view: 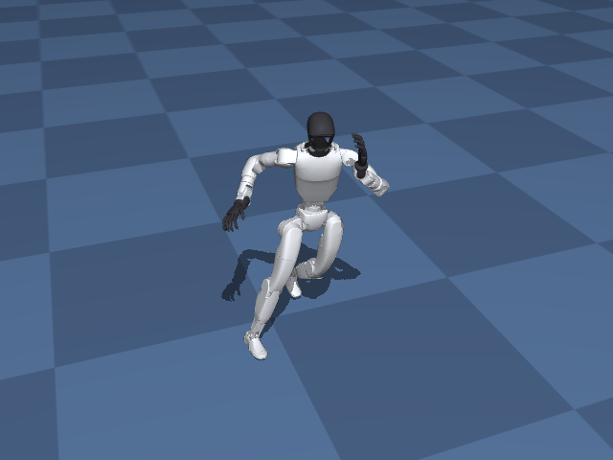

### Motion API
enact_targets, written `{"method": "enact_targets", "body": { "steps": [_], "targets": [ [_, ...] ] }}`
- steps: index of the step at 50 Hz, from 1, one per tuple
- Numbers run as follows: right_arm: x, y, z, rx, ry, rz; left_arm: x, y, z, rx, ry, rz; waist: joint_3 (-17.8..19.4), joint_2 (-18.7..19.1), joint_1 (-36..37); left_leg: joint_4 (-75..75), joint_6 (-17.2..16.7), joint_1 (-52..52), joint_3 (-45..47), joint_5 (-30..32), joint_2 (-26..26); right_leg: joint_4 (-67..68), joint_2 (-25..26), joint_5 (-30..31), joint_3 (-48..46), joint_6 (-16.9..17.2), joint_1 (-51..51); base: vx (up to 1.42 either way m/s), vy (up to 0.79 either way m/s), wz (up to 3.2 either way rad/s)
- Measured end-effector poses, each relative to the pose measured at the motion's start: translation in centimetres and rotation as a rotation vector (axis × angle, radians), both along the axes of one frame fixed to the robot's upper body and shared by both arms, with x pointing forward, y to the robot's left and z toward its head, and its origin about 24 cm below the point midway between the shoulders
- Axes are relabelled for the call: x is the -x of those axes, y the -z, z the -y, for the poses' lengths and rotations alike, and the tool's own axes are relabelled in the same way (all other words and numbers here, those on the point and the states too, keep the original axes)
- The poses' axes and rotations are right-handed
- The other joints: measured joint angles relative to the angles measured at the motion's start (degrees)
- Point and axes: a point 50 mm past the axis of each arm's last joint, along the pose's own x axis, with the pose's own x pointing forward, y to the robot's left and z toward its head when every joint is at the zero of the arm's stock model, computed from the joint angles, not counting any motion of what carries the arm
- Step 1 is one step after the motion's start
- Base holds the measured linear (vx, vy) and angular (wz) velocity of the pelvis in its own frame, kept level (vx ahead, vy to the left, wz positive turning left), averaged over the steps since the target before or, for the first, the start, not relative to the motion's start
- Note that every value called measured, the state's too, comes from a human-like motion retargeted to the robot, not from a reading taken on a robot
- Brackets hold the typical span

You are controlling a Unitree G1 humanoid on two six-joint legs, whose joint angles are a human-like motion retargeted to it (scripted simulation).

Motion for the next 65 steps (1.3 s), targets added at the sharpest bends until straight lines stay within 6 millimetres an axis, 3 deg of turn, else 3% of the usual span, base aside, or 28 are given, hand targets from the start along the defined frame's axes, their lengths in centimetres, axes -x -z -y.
{"method": "enact_targets", "body": {
  "steps": [3, 5, 7, 8, 9, 10, 12, 15, 18, 20, 23, 25, 27, 29, 31, 33, 35, 39, 42, 45, 48, 50, 53, 55, 57, 60, 62, 65],
  "targets": [
    [-2.6, -4.5, 1.2, -0.13, 0.088, 0.386, -2.2, 4.3, 2.4, -0.197, 0.051, -0.228, 3.8, -1.4, 3.9, 24.5, 3.8, -9.8, -0.8, -7.7, 1.7, 16.1, 0.0, -12.6, -5.7, -3.7, -1.1, 0.39, -0.26, 1.61],
    [-4.6, -8.6, 1.6, -0.378, 0.133, 0.774, -5.3, 9.3, 0.8, -0.146, -0.03, -0.553, 4.8, -2.0, 7.3, 35.7, 4.9, -16.1, 2.1, -12.0, 4.7, 28.4, -0.3, -19.8, -7.7, -7.0, -3.5, 0.4, -0.2, 1.18],
    [-6.2, -13.0, 0.7, -0.698, 0.08, 1.198, -7.4, 14.7, -1.8, -0.12, -0.133, -0.874, 3.3, -3.9, 12.4, 39.5, 9.4, -22.2, 8.7, -15.0, 8.2, 30.7, -2.1, -20.8, -9.6, -7.5, -3.6, 0.42, -0.12, 1.12],
    [-6.3, -15.2, 0.6, -0.651, 0.027, 1.281, -7.6, 17.1, -3.4, -0.139, -0.202, -0.994, 1.9, -4.8, 15.7, 39.2, 10.8, -24.5, 12.1, -15.7, 9.6, 29.9, -2.9, -20.7, -10.5, -8.2, -2.6, 0.5, -0.02, 1.01],
    [-6.5, -17.3, -1.5, -0.793, -0.234, 1.406, -7.3, 18.8, -5.0, -0.155, -0.247, -1.086, 0.2, -5.9, 19.3, 37.1, 11.5, -26.7, 15.2, -15.7, 10.3, 27.6, -3.5, -19.1, -11.4, -8.6, -1.4, 0.55, 0.06, 0.89],
    [-5.9, -19.4, -4.4, -0.994, -0.611, 1.561, -6.7, 20.1, -6.6, -0.169, -0.281, -1.162, -1.7, -7.0, 23.1, 34.0, 11.7, -29.0, 18.1, -15.4, 10.7, 24.5, -3.9, -16.8, -12.3, -9.1, -0.3, 0.59, 0.16, 0.91],
    [-6.1, -20.0, -4.8, -0.881, -0.392, 1.582, -5.5, 21.7, -9.7, -0.126, -0.378, -1.288, -4.7, -10.6, 29.9, 22.5, 10.9, -30.3, 23.5, -13.8, 9.5, 18.6, -5.6, -9.1, -13.5, -9.2, 3.2, 0.64, 0.28, 1.1],
    [-7.4, -21.2, -9.7, -0.7, -0.659, 1.319, -3.6, 23.1, -14.1, 0.044, -0.452, -1.394, -6.9, -14.5, 35.7, -0.8, 9.0, -27.9, 32.6, -10.5, 7.1, 12.5, -7.4, 4.6, -12.5, -7.2, 7.7, 0.67, 0.38, 1.51],
    [-9.4, -20.3, -15.6, -0.522, -0.962, 0.965, -1.8, 22.8, -17.9, 0.321, -0.61, -1.305, -5.9, -12.8, 36.2, -17.8, 5.5, -23.1, 36.0, -6.3, 6.1, 14.7, -4.2, 10.3, -7.0, -6.0, 12.8, 0.72, 0.37, 1.89],
    [-9.7, -18.5, -19.1, -0.615, -1.115, 0.823, -1.8, 20.6, -19.3, 0.494, -0.718, -1.115, -5.1, -10.5, 35.8, -24.1, 3.3, -20.3, 33.5, -3.1, 4.9, 23.9, -1.8, 8.7, -5.0, -6.6, 12.8, 0.69, 0.32, 2.19],
    [-10.8, -15.8, -20.9, -0.484, -1.133, 0.647, -2.2, 11.3, -20.4, 0.559, -0.921, -0.639, -2.9, -10.2, 31.8, -15.9, 7.7, -19.9, 26.8, -11.5, 3.1, 46.1, -4.7, 0.4, -8.0, -10.0, 7.7, 0.69, 0.22, 2.72],
    [-11.3, -13.3, -20.4, -0.446, -1.063, 0.551, -1.4, 4.0, -18.9, 0.617, -0.937, -0.276, -2.0, -10.6, 27.2, -11.0, 9.8, -20.8, 20.4, -16.2, 0.7, 58.0, -6.1, -4.6, -8.7, -11.6, 3.1, 0.72, 0.1, 3.38],
    [-10.9, -10.6, -18.8, -0.504, -0.965, 0.474, -0.3, -1.7, -15.4, 0.641, -0.847, 0.012, -1.3, -9.3, 21.1, -10.0, 8.1, -19.9, 13.7, -17.1, -1.0, 63.7, -3.9, -8.4, -8.0, -11.5, -1.3, 0.79, 0.04, 3.66],
    [-9.6, -8.3, -16.3, -0.577, -0.847, 0.421, 0.3, -5.4, -10.9, 0.558, -0.742, 0.178, -0.9, -6.3, 15.1, -12.6, 4.4, -16.5, 7.2, -15.6, -0.9, 63.6, -0.4, -10.9, -8.1, -11.0, -4.8, 0.92, 0.02, 3.34],
    [-8.1, -6.9, -13.5, -0.606, -0.719, 0.396, 0.6, -7.4, -6.8, 0.365, -0.677, 0.233, -1.2, -2.8, 9.3, -19.3, 1.3, -10.9, 2.4, -11.0, 0.9, 57.9, 2.8, -11.8, -9.8, -10.5, -7.9, 0.99, -0.04, 2.58],
    [-6.9, -6.5, -10.6, -0.574, -0.575, 0.413, 0.3, -8.0, -3.5, 0.191, -0.631, 0.236, -1.8, -0.2, 3.7, -27.6, -0.8, -5.1, -0.5, -3.1, 3.0, 47.1, 4.4, -10.8, -13.3, -9.9, -9.9, 1.04, -0.12, 2.05],
    [-5.9, -6.9, -7.9, -0.483, -0.444, 0.439, -0.6, -7.0, 0.5, -0.118, -0.552, 0.197, -3.0, 1.2, -1.7, -32.9, -3.4, -0.7, -2.1, 6.3, 4.8, 31.4, 5.1, -8.6, -19.0, -8.2, -9.1, 1.1, -0.22, 1.86],
    [-4.5, -9.9, -4.1, -0.173, -0.19, 0.605, -3.6, -0.1, 5.9, -0.543, -0.277, -0.025, -5.5, -0.8, -7.3, -39.8, -7.9, 9.9, -2.5, 20.9, 4.9, 3.1, 5.8, -5.8, -25.6, -2.8, -5.4, 1.17, -0.38, 1.1],
    [-3.5, -13.8, -3.2, 0.045, -0.069, 0.801, -5.4, 6.2, 6.5, -0.77, -0.141, -0.3, -4.0, -5.1, -5.2, -35.7, -5.6, 17.8, -1.7, 24.6, 3.6, 0.9, 7.2, -3.3, -17.3, -4.0, -2.4, 1.15, -0.41, -0.47],
    [-2.8, -18.9, -2.9, 0.201, 0.01, 1.064, -7.2, 11.7, 3.7, -0.889, -0.215, -0.58, 0.2, -9.6, -0.6, -9.1, -1.1, 13.1, 0.1, 17.0, 2.7, 15.3, 6.8, -11.3, -11.2, -8.9, -0.3, 1.05, -0.3, -0.89],
    [-2.3, -23.5, -2.6, 0.226, 0.104, 1.356, -8.9, 16.2, -3.2, -0.697, -0.42, -0.914, 1.7, -10.4, 5.6, 18.7, 2.5, -2.9, 2.3, 5.7, 5.4, 27.2, 7.7, -20.6, -9.4, -11.5, -2.9, 0.97, -0.19, -0.71],
    [-2.0, -25.1, -3.7, 0.171, 0.063, 1.536, -8.2, 18.7, -8.5, -0.465, -0.557, -1.099, 0.2, -11.7, 12.2, 26.8, 5.7, -12.6, 5.6, 1.0, 6.8, 27.5, 7.7, -22.3, -7.2, -12.0, -2.8, 0.99, -0.14, -1.02],
    [-3.3, -25.7, -5.8, 0.216, -0.042, 1.488, -4.7, 19.9, -14.9, -0.211, -0.771, -1.191, -4.2, -16.4, 23.1, 22.4, 9.5, -23.8, 14.0, -2.7, 7.8, 19.5, 5.1, -17.2, -3.2, -9.4, -0.4, 1.07, -0.02, -1.23],
    [-4.7, -25.4, -8.3, 0.226, -0.238, 1.382, -2.4, 19.5, -17.7, -0.095, -0.873, -1.191, -6.5, -19.9, 29.0, 11.0, 8.5, -27.8, 19.5, -1.3, 7.5, 13.0, 2.4, -10.5, -1.5, -7.1, 2.4, 1.12, 0.15, -1.0],
    [-6.3, -24.6, -11.9, 0.229, -0.48, 1.263, -0.7, 17.8, -20.1, 0.007, -0.95, -1.134, -7.3, -22.5, 33.1, -8.1, 4.5, -27.1, 23.7, 2.4, 5.8, 6.6, 0.0, -2.3, -0.5, -5.0, 6.5, 1.15, 0.29, -0.84],
    [-7.1, -22.0, -18.1, 0.23, -0.89, 1.087, 0.8, 13.7, -22.4, 0.154, -1.034, -0.939, -4.4, -19.1, 37.5, -33.8, -3.8, -20.4, 24.6, 6.6, 6.0, 2.6, 1.8, 5.9, -0.3, -4.6, 16.6, 1.17, 0.4, -0.47],
    [-6.6, -19.9, -21.4, 0.235, -1.142, 0.942, 1.8, 10.2, -22.8, 0.257, -1.058, -0.731, -1.0, -13.8, 37.2, -36.2, -6.3, -16.1, 21.0, 8.4, 7.6, 10.4, 4.5, 5.7, -1.6, -7.4, 21.1, 1.15, 0.4, 0.36],
    [-6.3, -17.3, -23.1, 0.242, -1.316, 0.741, 3.5, 3.6, -21.3, 0.351, -1.009, -0.367, 1.6, -9.9, 33.2, -23.9, -1.3, -14.9, 16.3, 0.2, 8.2, 38.5, 3.6, -2.2, -4.9, -12.0, 15.0, 1.08, 0.34, 0.95]
  ]
}}
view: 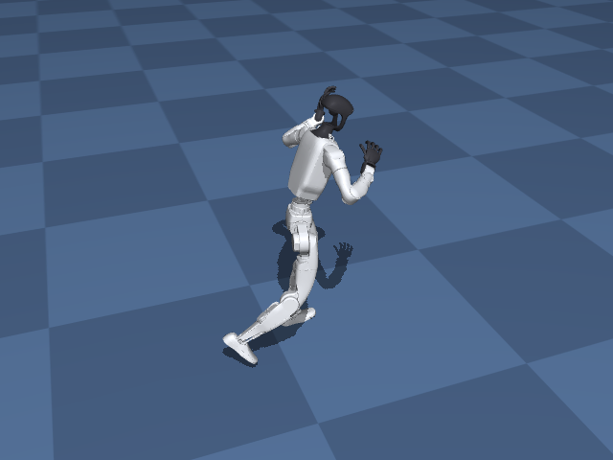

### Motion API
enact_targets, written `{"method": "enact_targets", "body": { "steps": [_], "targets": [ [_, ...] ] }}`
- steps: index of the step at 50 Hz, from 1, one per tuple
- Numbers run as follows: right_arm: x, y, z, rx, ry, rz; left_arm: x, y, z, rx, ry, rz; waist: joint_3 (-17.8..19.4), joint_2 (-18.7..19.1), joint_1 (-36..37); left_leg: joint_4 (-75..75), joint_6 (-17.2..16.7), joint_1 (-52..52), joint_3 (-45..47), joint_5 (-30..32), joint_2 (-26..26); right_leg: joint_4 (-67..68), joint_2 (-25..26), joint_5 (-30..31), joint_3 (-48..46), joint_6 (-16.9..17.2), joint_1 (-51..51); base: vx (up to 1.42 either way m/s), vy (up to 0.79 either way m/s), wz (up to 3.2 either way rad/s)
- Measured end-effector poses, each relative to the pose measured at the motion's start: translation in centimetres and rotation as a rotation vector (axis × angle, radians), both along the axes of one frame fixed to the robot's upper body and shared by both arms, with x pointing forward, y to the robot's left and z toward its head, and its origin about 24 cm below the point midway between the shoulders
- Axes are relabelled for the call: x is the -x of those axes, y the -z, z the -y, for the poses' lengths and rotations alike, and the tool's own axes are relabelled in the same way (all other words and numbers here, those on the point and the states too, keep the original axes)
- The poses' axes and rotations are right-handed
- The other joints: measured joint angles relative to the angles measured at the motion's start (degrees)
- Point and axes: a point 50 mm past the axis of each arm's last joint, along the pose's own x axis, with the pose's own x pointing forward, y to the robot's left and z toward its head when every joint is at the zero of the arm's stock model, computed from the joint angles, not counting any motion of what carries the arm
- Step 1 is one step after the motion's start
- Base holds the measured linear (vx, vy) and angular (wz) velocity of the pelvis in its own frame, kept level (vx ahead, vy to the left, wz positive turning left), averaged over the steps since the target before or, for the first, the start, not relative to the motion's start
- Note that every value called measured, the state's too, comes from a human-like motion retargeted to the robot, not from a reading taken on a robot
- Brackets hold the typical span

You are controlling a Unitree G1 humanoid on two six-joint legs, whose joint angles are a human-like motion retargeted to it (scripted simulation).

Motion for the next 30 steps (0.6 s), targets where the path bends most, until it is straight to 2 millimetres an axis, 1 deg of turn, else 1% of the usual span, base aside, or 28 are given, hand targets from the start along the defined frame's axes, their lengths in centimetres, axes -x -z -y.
{"method": "enact_targets", "body": {
  "steps": [1, 2, 3, 4, 5, 6, 7, 8, 9, 10, 12, 13, 14, 15, 17, 18, 20, 22, 23, 25, 27, 28, 30],
  "targets": [
    [-0.5, 0.9, 0.5, -0.013, 0.023, -0.069, 0.5, -2.3, 1.2, -0.053, 0.022, 0.109, 0.3, 0.0, -1.9, 4.9, 2.1, -0.5, -0.9, -4.2, -0.6, 9.0, -0.8, -3.8, 0.6, -1.1, -3.9, 1.07, 0.28, 1.03],
    [-1.0, 2.0, 1.1, -0.032, 0.053, -0.147, 0.9, -4.3, 2.7, -0.121, 0.069, 0.174, 0.5, 0.0, -3.8, 8.9, 3.6, -0.7, -1.7, -7.7, -1.3, 16.8, -1.1, -7.2, 1.4, -1.9, -7.9, 1.08, 0.24, 0.95],
    [-1.6, 3.4, 2.0, -0.064, 0.094, -0.246, 0.7, -5.7, 4.8, -0.231, 0.164, 0.15, 0.2, -0.1, -6.1, 11.0, 4.0, -0.3, -2.3, -9.8, -1.8, 22.5, -0.5, -9.7, 2.5, -2.2, -11.9, 1.1, 0.21, 0.9],
    [-2.0, 4.6, 3.0, -0.115, 0.139, -0.323, 1.0, -6.7, 6.4, -0.286, 0.207, 0.219, -0.4, 0.3, -8.5, 11.2, 3.7, 0.5, -2.8, -10.7, -2.2, 25.8, 0.2, -11.5, 2.8, -2.2, -15.8, 1.12, 0.18, 0.84],
    [-2.1, 5.6, 4.2, -0.174, 0.186, -0.388, 1.6, -7.4, 7.8, -0.309, 0.231, 0.336, -1.0, 0.8, -11.0, 10.5, 3.1, 1.7, -3.3, -11.0, -2.5, 27.8, 1.1, -12.9, 2.7, -2.0, -19.6, 1.15, 0.15, 0.9],
    [-1.9, 6.3, 5.4, -0.195, 0.235, -0.432, 0.6, -7.2, 9.9, -0.388, 0.325, 0.273, -2.1, 2.3, -13.9, 8.3, 1.9, 3.4, -4.3, -9.8, -2.1, 26.0, 1.7, -13.6, 0.5, -2.2, -22.4, 1.18, 0.12, 1.0],
    [-1.6, 6.8, 6.6, -0.217, 0.283, -0.459, -0.1, -6.8, 11.7, -0.444, 0.396, 0.251, -3.1, 3.9, -16.9, 6.0, 0.7, 5.1, -5.5, -8.1, -1.7, 23.1, 2.3, -13.9, -2.0, -2.3, -24.7, 1.21, 0.09, 1.16],
    [-1.2, 6.7, 7.7, -0.238, 0.327, -0.451, -0.4, -6.4, 12.7, -0.443, 0.42, 0.304, -3.9, 6.0, -20.2, 3.5, -0.3, 6.9, -7.0, -5.6, -1.1, 17.9, 2.6, -13.6, -5.2, -2.1, -26.1, 1.23, 0.05, 1.29],
    [-0.8, 6.5, 8.7, -0.242, 0.37, -0.438, -1.0, -5.6, 13.7, -0.449, 0.457, 0.305, -4.4, 7.9, -23.6, 1.1, -1.1, 8.8, -8.7, -2.2, -0.5, 10.4, 3.2, -12.6, -8.4, -1.7, -26.3, 1.25, 0.0, 1.41],
    [-0.5, 6.1, 9.7, -0.236, 0.411, -0.42, -1.8, -4.8, 14.8, -0.46, 0.502, 0.284, -4.8, 9.9, -26.9, -1.3, -1.7, 10.7, -10.6, 1.6, 0.1, 1.8, 3.8, -11.1, -11.5, -1.2, -26.0, 1.27, -0.06, 1.42],
    [-0.5, 5.0, 11.2, -0.225, 0.499, -0.364, -3.8, -2.7, 16.5, -0.432, 0.629, 0.193, -4.8, 11.2, -32.5, -4.8, -2.2, 14.9, -13.8, 10.1, -0.6, -18.7, 4.5, -7.0, -14.7, 1.4, -23.6, 1.31, -0.15, 1.27],
    [-0.7, 4.3, 12.1, -0.193, 0.577, -0.313, -5.0, -1.5, 17.4, -0.403, 0.703, 0.127, -4.4, 11.0, -34.7, -6.4, -2.4, 17.7, -15.3, 14.0, -1.4, -27.7, 4.3, -5.4, -15.3, 3.1, -22.2, 1.35, -0.24, 0.95],
    [-0.8, 3.6, 12.8, -0.251, 0.6, -0.278, -6.4, -0.1, 18.4, -0.361, 0.788, 0.047, -3.9, 10.5, -36.1, -7.7, -2.5, 20.8, -16.7, 17.2, -2.1, -33.9, 3.9, -4.5, -15.4, 4.9, -21.2, 1.36, -0.28, 0.68],
    [-0.9, 2.8, 13.4, -0.353, 0.597, -0.252, -7.6, 1.5, 19.5, -0.314, 0.88, -0.038, -3.2, 9.8, -37.0, -8.8, -2.7, 24.1, -18.0, 20.1, -2.7, -38.6, 3.5, -4.1, -15.2, 6.7, -20.4, 1.35, -0.29, 0.25],
    [-1.0, 0.5, 14.9, -0.454, 0.656, -0.114, -9.9, 5.0, 21.4, -0.303, 0.966, -0.261, -1.7, 7.4, -36.4, -5.2, -2.0, 28.3, -18.5, 22.6, -4.0, -39.2, 2.5, -3.0, -13.0, 7.5, -19.0, 1.3, -0.29, -0.28],
    [-0.9, -1.0, 15.6, -0.494, 0.688, -0.024, -10.7, 6.8, 21.9, -0.338, 0.966, -0.376, -0.8, 6.1, -35.4, -0.5, -1.5, 28.8, -17.2, 22.2, -4.5, -37.4, 1.9, -2.0, -11.6, 6.5, -18.1, 1.25, -0.27, -0.68],
    [-0.4, -4.7, 16.6, -0.609, 0.731, 0.223, -11.8, 10.0, 21.8, -0.437, 0.898, -0.589, 1.3, 4.4, -32.6, 14.1, 0.3, 26.5, -12.0, 18.1, -3.0, -30.0, 1.6, -4.5, -9.0, 3.0, -16.7, 1.21, -0.24, -0.91],
    [0.5, -8.2, 16.9, -0.781, 0.677, 0.413, -12.5, 13.5, 19.6, -0.413, 0.786, -0.782, 2.8, 4.4, -29.0, 30.5, 2.9, 20.4, -8.1, 11.5, 1.0, -19.6, 2.5, -12.8, -7.0, -0.1, -17.3, 1.18, -0.19, -0.92],
    [1.0, -9.6, 16.6, -0.88, 0.595, 0.473, -12.6, 15.3, 18.1, -0.337, 0.731, -0.862, 2.9, 4.7, -26.9, 37.5, 4.3, 16.4, -7.4, 8.6, 2.5, -15.5, 3.1, -16.4, -6.2, -0.9, -17.8, 1.19, -0.16, -0.82],
    [2.2, -11.6, 15.3, -1.025, 0.368, 0.535, -12.0, 19.0, 14.8, -0.114, 0.614, -0.964, 1.5, 4.8, -21.6, 46.5, 6.7, 7.8, -6.8, 4.1, 3.2, -12.4, 3.6, -20.1, -5.1, -0.9, -17.4, 1.21, -0.14, -0.77],
    [3.0, -12.7, 12.9, -1.024, 0.167, 0.539, -10.2, 21.4, 11.4, 0.105, 0.464, -0.97, -1.5, 3.5, -15.3, 46.9, 8.2, -0.4, -5.4, 0.3, 1.7, -15.9, 3.3, -19.1, -3.5, 0.4, -15.3, 1.25, -0.09, -0.85],
    [3.2, -12.9, 11.5, -0.981, 0.098, 0.526, -9.1, 22.0, 9.8, 0.187, 0.385, -0.952, -3.0, 2.3, -12.1, 44.4, 8.7, -3.6, -3.9, -1.0, 0.6, -18.6, 2.9, -17.2, -2.5, 1.2, -13.8, 1.27, -0.04, -0.93],
    [3.1, -12.8, 8.6, -0.847, 0.004, 0.47, -6.8, 22.3, 6.7, 0.287, 0.239, -0.9, -5.5, -0.8, -6.1, 34.3, 8.7, -7.8, 0.5, -0.8, -1.4, -24.6, 1.5, -10.9, -0.1, 3.3, -10.5, 1.29, 0.04, -0.93]
  ]
}}
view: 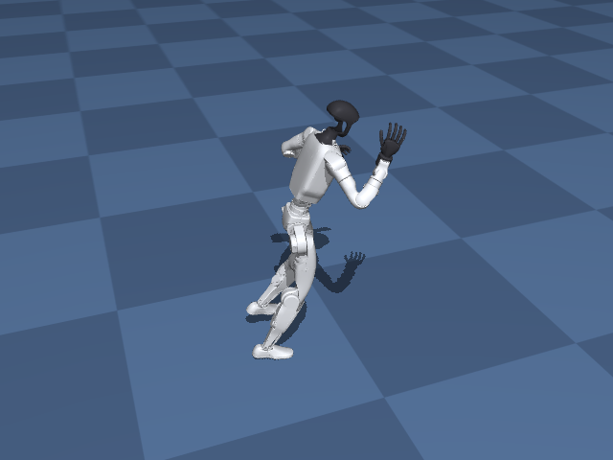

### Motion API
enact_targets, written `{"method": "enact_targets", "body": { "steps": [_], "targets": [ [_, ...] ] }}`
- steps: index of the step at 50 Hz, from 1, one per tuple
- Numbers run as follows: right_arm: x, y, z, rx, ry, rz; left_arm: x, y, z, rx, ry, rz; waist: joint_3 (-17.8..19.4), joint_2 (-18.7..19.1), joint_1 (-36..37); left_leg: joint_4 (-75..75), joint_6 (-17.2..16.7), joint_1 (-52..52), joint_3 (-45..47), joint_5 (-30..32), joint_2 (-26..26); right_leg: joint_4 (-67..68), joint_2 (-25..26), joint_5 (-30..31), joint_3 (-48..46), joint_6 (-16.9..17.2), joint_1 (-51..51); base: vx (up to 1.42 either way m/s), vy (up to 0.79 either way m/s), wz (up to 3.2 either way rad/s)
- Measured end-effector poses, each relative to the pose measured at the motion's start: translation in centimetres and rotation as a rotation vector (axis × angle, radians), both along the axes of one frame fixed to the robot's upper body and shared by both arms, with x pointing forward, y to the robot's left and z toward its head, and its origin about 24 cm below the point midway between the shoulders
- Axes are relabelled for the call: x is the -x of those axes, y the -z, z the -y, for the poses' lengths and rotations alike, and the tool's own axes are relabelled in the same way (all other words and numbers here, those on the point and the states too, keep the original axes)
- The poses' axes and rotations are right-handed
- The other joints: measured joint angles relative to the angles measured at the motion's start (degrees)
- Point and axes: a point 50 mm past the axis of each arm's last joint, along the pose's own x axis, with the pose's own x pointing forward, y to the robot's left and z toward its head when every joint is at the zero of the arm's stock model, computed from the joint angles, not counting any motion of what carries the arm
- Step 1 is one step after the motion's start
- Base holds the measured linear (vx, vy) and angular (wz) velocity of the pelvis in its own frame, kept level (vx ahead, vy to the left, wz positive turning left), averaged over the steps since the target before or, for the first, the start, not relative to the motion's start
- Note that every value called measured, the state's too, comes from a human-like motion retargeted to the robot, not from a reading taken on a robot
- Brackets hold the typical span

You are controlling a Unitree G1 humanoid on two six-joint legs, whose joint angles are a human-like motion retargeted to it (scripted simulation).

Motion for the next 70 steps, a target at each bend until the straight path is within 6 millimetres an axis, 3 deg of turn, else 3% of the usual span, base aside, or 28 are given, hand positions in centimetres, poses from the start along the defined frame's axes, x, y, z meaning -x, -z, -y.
{"method": "enact_targets", "body": {
  "steps": [3, 5, 8, 10, 13, 15, 17, 20, 23, 25, 28, 30, 34, 36, 38, 42, 45, 47, 48, 50, 54, 58, 60, 62, 64, 66, 68, 70],
  "targets": [
    [-1.1, 1.8, -4.9, 0.306, -0.14, -0.137, 2.7, -1.8, -3.7, -0.037, -0.185, 0.099, -1.3, -2.9, 5.9, -27.3, -4.4, 1.5, 7.7, 5.3, -2.7, -8.1, -1.2, 13.1, 2.6, 2.2, 7.1, 1.32, 0.18, -0.75],
    [-1.7, 4.1, -8.0, 0.538, -0.264, -0.264, 4.1, -3.9, -5.5, -0.076, -0.28, 0.206, -0.1, -1.0, 7.6, -43.8, -9.7, 5.5, 10.3, 6.8, -2.5, -11.9, 1.2, 20.0, 4.4, 2.0, 14.5, 1.34, 0.27, -0.42],
    [-1.9, 8.5, -11.0, 0.844, -0.367, -0.437, 4.7, -8.7, -6.2, -0.125, -0.34, 0.454, 4.2, 5.1, 6.8, -49.2, -14.5, 10.6, 5.4, 9.2, 0.9, -4.6, 5.8, 20.7, 4.8, -0.6, 23.0, 1.31, 0.26, 0.14],
    [-2.1, 11.0, -11.5, 0.984, -0.3, -0.499, 3.9, -13.5, -5.2, -0.127, -0.278, 0.68, 6.0, 7.1, 5.4, -42.7, -12.1, 11.5, 0.9, 8.1, 2.5, 12.1, 5.1, 15.1, -0.2, -2.1, 20.2, 1.23, 0.24, 0.66],
    [-3.7, 14.2, -10.1, 1.1, -0.001, -0.564, 3.5, -22.1, -1.3, -0.005, -0.019, 1.14, 7.0, 4.3, 0.6, -26.8, -5.4, 9.5, -2.3, -3.5, 0.1, 36.5, -1.8, 3.9, -3.7, -3.5, 9.4, 1.18, 0.17, 1.14],
    [-5.4, 17.3, -7.7, 1.119, 0.15, -0.713, 5.0, -26.6, 2.4, 0.03, 0.179, 1.433, 6.1, 3.2, -5.2, -22.7, -5.5, 9.5, -4.1, -7.0, -1.1, 44.6, -2.7, -0.8, -3.0, -3.5, 1.4, 1.19, 0.06, 1.44],
    [-6.6, 20.9, -4.1, 1.038, 0.194, -0.986, 6.5, -29.2, 6.3, -0.04, 0.336, 1.61, 3.8, 4.7, -12.9, -24.9, -7.9, 11.3, -7.3, -6.1, -0.7, 43.4, -1.0, -2.3, -4.0, -3.2, -5.5, 1.22, -0.01, 1.71],
    [-6.1, 24.9, 3.0, 0.774, 0.286, -1.366, 7.0, -31.1, 11.3, -0.152, 0.515, 1.666, 0.8, 9.3, -24.9, -32.1, -10.3, 15.2, -13.8, 0.7, 1.1, 28.3, 1.7, -0.1, -8.7, -2.5, -11.5, 1.26, -0.15, 1.81],
    [-4.6, 26.1, 9.8, 0.432, 0.476, -1.547, 5.2, -30.6, 15.1, -0.212, 0.719, 1.518, -0.5, 11.2, -33.2, -39.4, -11.7, 21.2, -17.7, 12.7, 1.5, 2.7, 2.0, 5.8, -12.9, -0.5, -11.7, 1.32, -0.37, 1.23],
    [-3.5, 25.7, 13.3, 0.117, 0.57, -1.535, 3.2, -29.4, 17.4, -0.297, 0.83, 1.344, -0.5, 9.9, -36.3, -43.6, -12.4, 27.6, -19.2, 19.8, 1.0, -10.5, 1.4, 6.8, -14.7, 2.3, -10.4, 1.36, -0.51, 0.56],
    [-2.8, 21.8, 15.2, -0.301, 0.528, -1.232, 0.0, -26.2, 19.9, -0.505, 0.922, 1.063, 1.7, 5.2, -36.6, -36.8, -10.3, 34.3, -19.4, 22.7, -0.8, -14.5, -0.3, 8.5, -14.6, 4.6, -7.0, 1.3, -0.48, -0.09],
    [-2.7, 16.8, 15.0, -0.429, 0.37, -0.936, -1.8, -24.1, 20.7, -0.621, 0.945, 0.91, 4.1, 3.2, -34.6, -19.1, -7.5, 31.2, -15.5, 17.8, -0.6, -9.8, -1.2, 9.7, -12.9, 2.3, -5.1, 1.17, -0.39, -0.71],
    [-2.1, 6.6, 11.7, -0.343, 0.249, -0.436, -4.4, -20.0, 18.5, -0.567, 0.887, 0.685, 8.2, 4.6, -26.2, 12.7, -1.4, 17.3, -11.3, 5.0, 3.8, 8.0, 2.9, -2.9, -7.6, -3.3, -6.7, 1.11, -0.29, -1.37],
    [-1.8, 3.8, 8.6, -0.202, 0.332, -0.282, -4.9, -17.3, 16.1, -0.454, 0.818, 0.594, 6.5, 3.7, -20.5, 18.2, 0.5, 9.3, -10.4, 2.6, 2.4, 9.5, 4.2, -5.2, -5.0, -3.2, -6.5, 1.17, -0.24, -1.61],
    [-1.8, 2.9, 5.0, -0.022, 0.411, -0.189, -4.6, -14.4, 12.7, -0.34, 0.704, 0.501, 2.5, 1.2, -14.2, 15.8, 2.0, 2.3, -7.4, 1.9, 0.8, 6.0, 4.2, -3.7, -1.9, -2.5, -4.8, 1.24, -0.2, -1.66],
    [-1.8, 5.6, -1.6, 0.279, 0.264, -0.219, -2.2, -9.6, 5.6, -0.13, 0.429, 0.331, -3.5, -6.6, -0.4, -11.0, 1.2, -0.5, 4.6, 4.7, -0.8, -5.0, 1.5, 8.5, 4.3, 0.8, 2.1, 1.32, -0.04, -1.62],
    [-2.7, 10.0, -5.8, 0.421, -0.041, -0.418, 0.3, -8.2, 0.4, -0.002, 0.21, 0.3, -3.2, -6.7, 8.2, -41.7, -6.9, 6.9, 11.4, 9.1, -1.1, -11.5, 3.1, 19.1, 7.1, 2.9, 11.9, 1.37, 0.21, -1.28],
    [-3.1, 13.4, -8.1, 0.554, -0.181, -0.569, 1.9, -8.6, -2.4, 0.028, 0.081, 0.343, -1.1, -1.9, 10.4, -50.3, -14.2, 11.0, 10.6, 10.7, 1.0, -10.4, 6.7, 22.1, 7.8, 1.4, 19.8, 1.36, 0.31, -0.33],
    [-3.1, 14.9, -8.8, 0.634, -0.204, -0.622, 2.7, -9.3, -3.6, 0.02, 0.025, 0.38, 0.3, 0.9, 10.5, -51.0, -17.0, 12.5, 8.1, 12.0, 2.2, -6.8, 8.5, 22.1, 7.4, 0.4, 22.6, 1.28, 0.31, 0.36],
    [-3.2, 17.1, -9.4, 0.778, -0.14, -0.675, 3.4, -12.1, -5.2, -0.043, -0.062, 0.49, 3.2, 4.8, 9.4, -46.6, -17.3, 14.3, 1.7, 11.2, 3.7, 8.8, 10.2, 18.2, 2.9, -1.5, 22.2, 1.17, 0.28, 0.96],
    [-4.6, 20.5, -7.2, 0.874, 0.095, -0.832, 3.5, -20.1, -6.3, -0.093, -0.106, 0.815, 8.0, 0.7, 4.6, -24.1, -6.5, 10.7, -3.7, -5.5, -0.8, 44.7, 0.5, 0.7, -2.9, -5.3, 6.5, 1.04, 0.16, 1.28],
    [-4.7, 23.7, -3.7, 0.721, 0.152, -1.076, 3.4, -24.3, -4.3, -0.048, -0.036, 1.066, 4.5, -1.5, -3.6, -23.1, -7.6, 11.9, -7.0, -7.6, -2.2, 45.7, -2.1, -5.5, -6.0, -5.6, -8.7, 1.1, 0.01, 1.1],
    [-4.0, 24.4, -1.6, 0.603, 0.179, -1.155, 3.0, -25.3, -2.3, -0.078, 0.042, 1.119, 1.2, -0.3, -9.2, -27.5, -9.0, 14.4, -10.2, -3.9, -1.3, 33.1, -2.3, -4.1, -11.4, -5.0, -11.7, 1.16, -0.1, 1.4],
    [-3.4, 24.7, 0.7, 0.482, 0.21, -1.229, 1.9, -25.7, 0.4, -0.101, 0.159, 1.129, -1.1, 0.8, -15.0, -31.7, -9.6, 17.7, -13.6, 2.2, -0.8, 12.9, -1.8, 1.9, -15.8, -2.5, -10.5, 1.2, -0.22, 1.72],
    [-3.0, 24.9, 3.2, 0.374, 0.269, -1.293, 0.2, -25.6, 3.9, -0.11, 0.321, 1.1, -2.0, 0.5, -20.0, -34.7, -10.3, 21.8, -16.1, 8.4, -1.1, -6.7, -2.8, 9.0, -18.4, 1.2, -7.8, 1.24, -0.36, 1.85],
    [-2.5, 24.7, 5.8, 0.309, 0.353, -1.34, -1.7, -24.9, 8.2, -0.191, 0.495, 1.01, -2.1, -0.8, -23.7, -36.1, -11.3, 26.6, -17.1, 12.4, -0.6, -16.9, -5.4, 11.0, -19.5, 5.3, -6.9, 1.25, -0.46, 1.71],
    [-1.6, 23.7, 8.6, 0.303, 0.461, -1.362, -3.0, -23.5, 12.9, -0.393, 0.638, 0.912, -1.2, -2.3, -25.5, -33.4, -11.6, 30.0, -16.6, 13.5, 1.0, -20.5, -8.0, 10.3, -18.5, 8.4, -6.5, 1.19, -0.55, 1.32],
    [-1.1, 21.8, 11.1, 0.325, 0.579, -1.341, -3.2, -21.7, 16.3, -0.68, 0.697, 0.857, 0.9, -3.3, -25.4, -22.8, -10.6, 29.8, -14.2, 11.0, 4.0, -20.1, -8.7, 14.4, -16.9, 8.8, -5.8, 1.07, -0.59, 0.63]
  ]
}}
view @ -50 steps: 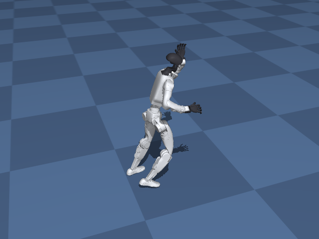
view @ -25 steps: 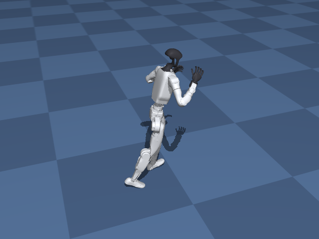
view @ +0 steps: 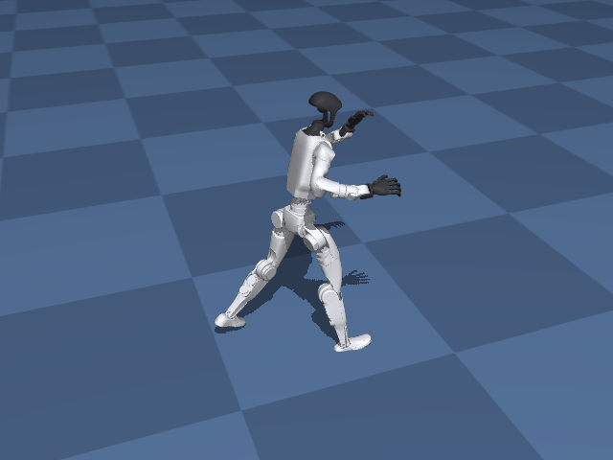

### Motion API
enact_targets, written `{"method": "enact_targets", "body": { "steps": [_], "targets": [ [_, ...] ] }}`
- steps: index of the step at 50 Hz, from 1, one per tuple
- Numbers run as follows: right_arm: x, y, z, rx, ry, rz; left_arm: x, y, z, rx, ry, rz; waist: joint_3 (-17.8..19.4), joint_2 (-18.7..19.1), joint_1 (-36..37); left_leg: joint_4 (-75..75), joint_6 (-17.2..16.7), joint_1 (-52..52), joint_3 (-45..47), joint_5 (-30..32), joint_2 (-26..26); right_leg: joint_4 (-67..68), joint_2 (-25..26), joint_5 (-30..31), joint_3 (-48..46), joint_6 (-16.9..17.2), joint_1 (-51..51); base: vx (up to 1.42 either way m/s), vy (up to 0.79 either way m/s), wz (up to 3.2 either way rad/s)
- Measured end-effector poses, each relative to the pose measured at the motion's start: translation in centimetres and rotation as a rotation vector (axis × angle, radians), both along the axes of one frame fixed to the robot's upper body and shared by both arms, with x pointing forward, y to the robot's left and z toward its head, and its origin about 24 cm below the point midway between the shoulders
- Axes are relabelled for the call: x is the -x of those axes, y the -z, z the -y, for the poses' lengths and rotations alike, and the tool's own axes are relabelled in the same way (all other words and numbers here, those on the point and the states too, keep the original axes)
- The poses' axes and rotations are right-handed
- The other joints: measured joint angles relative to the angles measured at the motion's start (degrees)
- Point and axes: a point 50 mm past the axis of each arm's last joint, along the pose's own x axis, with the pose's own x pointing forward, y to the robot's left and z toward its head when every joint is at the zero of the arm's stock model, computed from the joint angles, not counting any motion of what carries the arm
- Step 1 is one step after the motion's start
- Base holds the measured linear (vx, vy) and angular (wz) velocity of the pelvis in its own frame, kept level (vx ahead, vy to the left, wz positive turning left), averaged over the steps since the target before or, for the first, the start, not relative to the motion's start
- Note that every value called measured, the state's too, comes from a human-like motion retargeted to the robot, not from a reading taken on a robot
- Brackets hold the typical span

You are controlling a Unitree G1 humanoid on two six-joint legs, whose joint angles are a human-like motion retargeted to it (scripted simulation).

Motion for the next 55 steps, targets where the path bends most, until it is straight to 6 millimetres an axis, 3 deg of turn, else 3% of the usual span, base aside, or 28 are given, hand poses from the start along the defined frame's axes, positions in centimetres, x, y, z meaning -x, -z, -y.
{"method": "enact_targets", "body": {
  "steps": [2, 5, 7, 8, 10, 12, 14, 17, 20, 22, 24, 25, 27, 29, 31, 33, 35, 38, 40, 42, 45, 47, 48, 50, 51, 53, 55],
  "targets": [
    [-0.3, -3.0, 2.7, 0.027, 0.098, 0.109, -0.4, 2.1, 0.9, -0.138, -0.069, 0.008, 3.3, -0.4, 0.5, 14.8, 4.5, -2.3, 1.3, -4.9, 0.5, 5.3, -3.1, 3.7, -0.5, -0.6, 2.1, 1.0, -0.32, 0.21],
    [-0.5, -8.1, 6.3, -0.124, 0.316, 0.493, -1.9, 7.0, -1.7, -0.041, -0.147, -0.258, 8.9, 3.4, 4.4, 33.7, 8.6, -8.2, -1.3, -14.2, 2.1, 25.9, -1.2, -8.4, 1.1, -5.9, -0.7, 0.92, -0.25, -0.54],
    [-0.4, -10.2, 6.7, -0.299, 0.404, 0.801, -1.9, 11.2, -4.3, 0.11, -0.19, -0.499, 9.8, 4.6, 8.6, 39.9, 10.6, -13.3, -0.5, -19.1, 1.5, 33.8, -0.3, -13.7, 2.0, -7.7, -1.4, 0.87, -0.21, -0.58],
    [-0.5, -11.1, 6.0, -0.387, 0.386, 0.936, -1.5, 13.0, -5.5, 0.17, -0.216, -0.589, 9.4, 4.8, 11.1, 41.1, 12.1, -16.3, 1.4, -20.9, 1.1, 34.7, 0.0, -14.8, 2.2, -8.4, -0.9, 0.85, -0.14, -0.48],
    [-1.1, -12.7, 2.1, -0.525, 0.207, 1.142, 0.1, 15.6, -7.7, 0.27, -0.28, -0.706, 7.4, 4.4, 16.7, 38.5, 14.6, -22.2, 6.8, -23.1, -0.1, 32.5, 0.4, -14.5, 2.7, -9.6, 0.4, 0.84, -0.05, -0.47],
    [-1.7, -13.7, -3.3, -0.375, 0.004, 1.109, 2.2, 17.4, -9.8, 0.372, -0.339, -0.798, 4.5, 3.0, 22.3, 28.1, 14.9, -26.0, 13.2, -21.9, -2.5, 28.7, 0.3, -10.7, 3.1, -10.1, 2.1, 0.86, 0.1, -0.28],
    [-0.3, -15.0, -9.6, -0.31, -0.426, 1.116, 4.0, 18.6, -11.4, 0.563, -0.32, -0.879, 2.2, 2.5, 26.8, 12.0, 12.5, -26.9, 19.6, -18.7, -4.9, 26.2, 0.3, -5.1, 3.1, -9.8, 4.4, 0.87, 0.22, 0.26],
    [1.2, -15.2, -16.2, 0.033, -0.727, 1.048, 6.1, 20.4, -13.8, 0.868, -0.294, -0.961, -0.3, 4.7, 29.7, -16.4, 6.7, -24.0, 30.1, -10.4, -6.7, 27.0, 3.7, 3.1, 4.7, -8.8, 8.5, 0.89, 0.27, 1.04],
    [1.7, -13.2, -20.3, 0.015, -1.031, 0.898, 7.3, 21.8, -15.5, 1.039, -0.333, -0.978, -1.8, 10.2, 27.8, -30.4, 1.4, -21.8, 46.1, 1.3, -4.2, 33.7, 11.6, 7.8, 11.4, -8.6, 11.6, 0.89, 0.19, 1.81],
    [1.1, -11.8, -21.5, -0.028, -1.129, 0.772, 7.1, 22.0, -16.5, 1.103, -0.393, -0.916, -1.9, 11.8, 25.6, -29.2, 3.8, -21.4, 52.3, -2.3, -3.8, 43.8, 14.0, 6.2, 15.5, -7.7, 9.4, 0.78, 0.15, 1.99],
    [-0.4, -10.6, -21.8, 0.066, -1.093, 0.696, 5.5, 21.6, -17.3, 1.163, -0.472, -0.794, -0.7, 11.0, 23.1, -21.4, 9.3, -22.3, 49.3, -13.1, -4.2, 57.0, 10.6, 0.4, 16.1, -8.5, 4.5, 0.69, 0.14, 2.01],
    [-1.4, -9.8, -21.6, 0.141, -1.037, 0.659, 4.3, 21.2, -17.6, 1.194, -0.509, -0.719, 0.3, 10.0, 21.8, -15.6, 12.0, -23.3, 45.9, -18.4, -4.3, 63.5, 7.6, -3.1, 16.0, -9.5, 2.1, 0.65, 0.1, 2.32],
    [-4.5, -6.5, -19.6, 0.278, -0.833, 0.494, 1.4, 19.0, -18.0, 1.293, -0.518, -0.538, 3.4, 8.2, 18.8, -2.2, 13.7, -25.8, 40.1, -24.3, -3.5, 73.0, 3.3, -10.0, 16.6, -12.1, -1.5, 0.64, 0.06, 2.9],
    [-7.0, -1.4, -15.9, 0.338, -0.608, 0.237, -0.6, 15.1, -18.3, 1.372, -0.446, -0.344, 6.2, 8.2, 15.4, 6.1, 12.2, -26.8, 34.5, -26.3, -2.9, 78.0, 3.4, -15.4, 17.8, -14.1, -4.6, 0.59, 0.04, 3.36],
    [-7.4, 3.6, -11.2, 0.268, -0.39, 0.002, -1.7, 9.7, -17.7, 1.359, -0.326, -0.151, 8.5, 9.4, 12.5, 3.5, 9.2, -24.6, 27.4, -25.4, -5.4, 78.1, 6.0, -17.6, 19.2, -14.2, -8.5, 0.55, 0.05, 3.52],
    [-5.3, 7.0, -6.3, 0.033, -0.158, -0.115, -1.8, 4.2, -16.4, 1.253, -0.236, 0.015, 10.0, 11.7, 8.9, -1.4, 6.7, -21.3, 19.0, -22.4, -7.7, 73.2, 8.5, -17.5, 18.5, -13.8, -10.8, 0.6, 0.02, 3.94],
    [-1.9, 9.0, -1.8, -0.239, 0.09, -0.133, -1.5, -0.2, -14.7, 1.113, -0.187, 0.113, 10.4, 14.2, 4.9, -6.4, 4.3, -17.4, 10.4, -17.9, -8.8, 63.3, 10.2, -16.0, 16.0, -13.2, -11.0, 0.64, -0.04, 4.1],
    [3.3, 10.2, 3.5, -0.424, 0.449, -0.08, -1.8, -4.1, -11.3, 0.912, -0.097, 0.11, 8.5, 15.7, -0.7, -10.7, 1.1, -12.7, 0.1, -10.2, -9.2, 40.2, 11.1, -11.9, 13.1, -11.2, -8.3, 0.69, -0.15, 3.92],
    [5.6, 9.4, 6.5, -0.427, 0.658, 0.011, -2.0, -5.3, -8.1, 0.788, 0.027, 0.058, 6.8, 15.1, -4.0, -11.4, -0.5, -10.5, -3.5, -6.3, -9.8, 23.2, 10.3, -9.5, 13.1, -8.9, -5.8, 0.73, -0.26, 3.54],
    [7.0, 7.2, 9.0, -0.399, 0.821, 0.166, -2.1, -4.9, -4.5, 0.731, 0.145, -0.001, 5.6, 13.4, -6.1, -9.8, -0.3, -8.0, -3.4, -5.2, -10.1, 11.5, 8.5, -9.9, 14.8, -6.3, -3.8, 0.74, -0.35, 3.16],
    [7.5, 2.0, 10.8, -0.366, 0.883, 0.469, -0.9, -2.4, 2.1, 0.314, 0.335, -0.131, 5.4, 10.0, -7.0, 0.8, 2.6, -7.3, 0.8, -8.2, -9.0, 6.6, 4.4, -8.0, 13.7, -3.9, -0.9, 0.66, -0.41, 2.54],
    [7.0, -2.5, 10.7, -0.369, 0.835, 0.735, -0.6, 0.0, 3.0, 0.393, 0.326, -0.17, 7.1, 8.8, -5.9, 15.5, 7.0, -11.1, 3.7, -12.1, -6.3, 12.2, 2.5, -7.1, 10.6, -4.6, 0.6, 0.53, -0.42, 1.93],
    [6.5, -4.7, 10.5, -0.381, 0.771, 0.842, -0.2, 1.8, 4.1, 0.22, 0.376, -0.255, 8.2, 8.7, -4.9, 23.1, 8.2, -13.6, 4.1, -14.7, -4.4, 17.2, 2.5, -9.3, 8.8, -5.0, 0.5, 0.49, -0.42, 1.47],
    [5.6, -8.0, 9.8, -0.459, 0.664, 1.047, -1.2, 6.0, 3.2, 0.233, 0.329, -0.451, 10.2, 8.8, -1.2, 35.8, 10.3, -18.5, 3.5, -20.2, -2.2, 28.4, 3.0, -16.1, 6.4, -5.7, -0.7, 0.48, -0.4, 0.94],
    [4.8, -9.1, 9.3, -0.522, 0.613, 1.125, -1.9, 8.6, 1.8, 0.302, 0.252, -0.562, 10.4, 8.8, 1.4, 40.0, 11.0, -21.1, 4.0, -22.2, -1.7, 32.4, 3.0, -18.7, 5.8, -5.9, -1.3, 0.49, -0.36, 0.57],
    [3.0, -10.4, 7.6, -0.633, 0.499, 1.223, -2.4, 13.5, -1.7, 0.407, 0.068, -0.747, 9.4, 8.1, 7.6, 45.0, 12.9, -26.1, 7.2, -24.9, -0.8, 36.1, 2.6, -21.6, 4.8, -6.2, -1.5, 0.52, -0.28, 0.34],
    [0.3, -10.4, 4.2, -0.698, 0.334, 1.199, -1.3, 16.8, -6.3, 0.478, -0.134, -0.848, 6.4, 5.8, 15.1, 43.8, 15.1, -30.6, 13.4, -25.8, 0.2, 33.6, 2.1, -20.3, 4.5, -6.5, -0.8, 0.57, -0.16, 0.12]
  ]
}}
